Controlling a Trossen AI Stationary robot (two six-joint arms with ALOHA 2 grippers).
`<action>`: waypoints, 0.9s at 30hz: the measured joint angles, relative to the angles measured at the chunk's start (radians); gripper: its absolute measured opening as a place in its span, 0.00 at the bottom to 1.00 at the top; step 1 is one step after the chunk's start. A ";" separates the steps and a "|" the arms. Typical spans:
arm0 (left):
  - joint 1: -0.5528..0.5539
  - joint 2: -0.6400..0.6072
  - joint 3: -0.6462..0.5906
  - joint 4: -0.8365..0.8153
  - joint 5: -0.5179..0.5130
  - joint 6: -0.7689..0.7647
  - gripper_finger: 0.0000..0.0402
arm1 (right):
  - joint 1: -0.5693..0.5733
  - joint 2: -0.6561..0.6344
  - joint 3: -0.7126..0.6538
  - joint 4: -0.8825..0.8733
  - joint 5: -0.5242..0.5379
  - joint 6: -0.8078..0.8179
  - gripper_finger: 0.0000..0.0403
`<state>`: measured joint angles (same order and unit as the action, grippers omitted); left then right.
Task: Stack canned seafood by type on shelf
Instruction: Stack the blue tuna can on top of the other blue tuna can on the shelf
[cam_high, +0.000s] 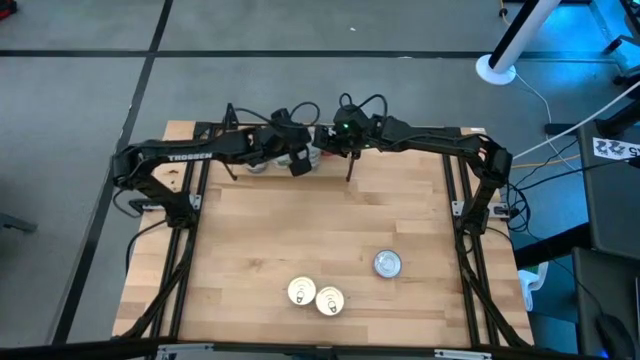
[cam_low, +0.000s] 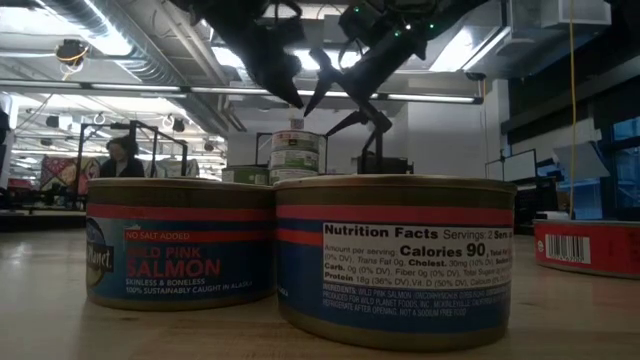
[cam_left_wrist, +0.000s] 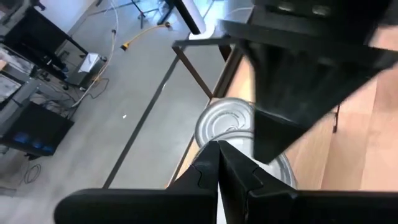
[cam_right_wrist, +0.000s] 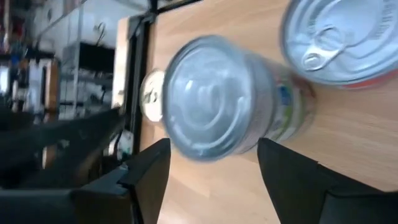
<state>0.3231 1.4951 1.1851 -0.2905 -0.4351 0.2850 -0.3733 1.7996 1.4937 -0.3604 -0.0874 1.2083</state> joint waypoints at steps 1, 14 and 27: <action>-0.003 -0.012 0.000 -0.007 -0.001 -0.010 0.00 | 0.000 0.000 0.000 0.007 -0.011 -0.022 0.60; -0.127 -0.213 0.000 -0.267 0.036 -0.225 0.00 | 0.001 -0.106 0.000 -0.027 -0.078 -0.385 0.60; -0.325 -0.219 0.000 -0.295 0.356 -0.465 0.00 | 0.254 -0.355 0.000 -0.394 0.137 -0.743 0.60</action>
<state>-0.0016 1.2759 1.1851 -0.5857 -0.0786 -0.1798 -0.1193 1.4449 1.4940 -0.7547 0.0498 0.4658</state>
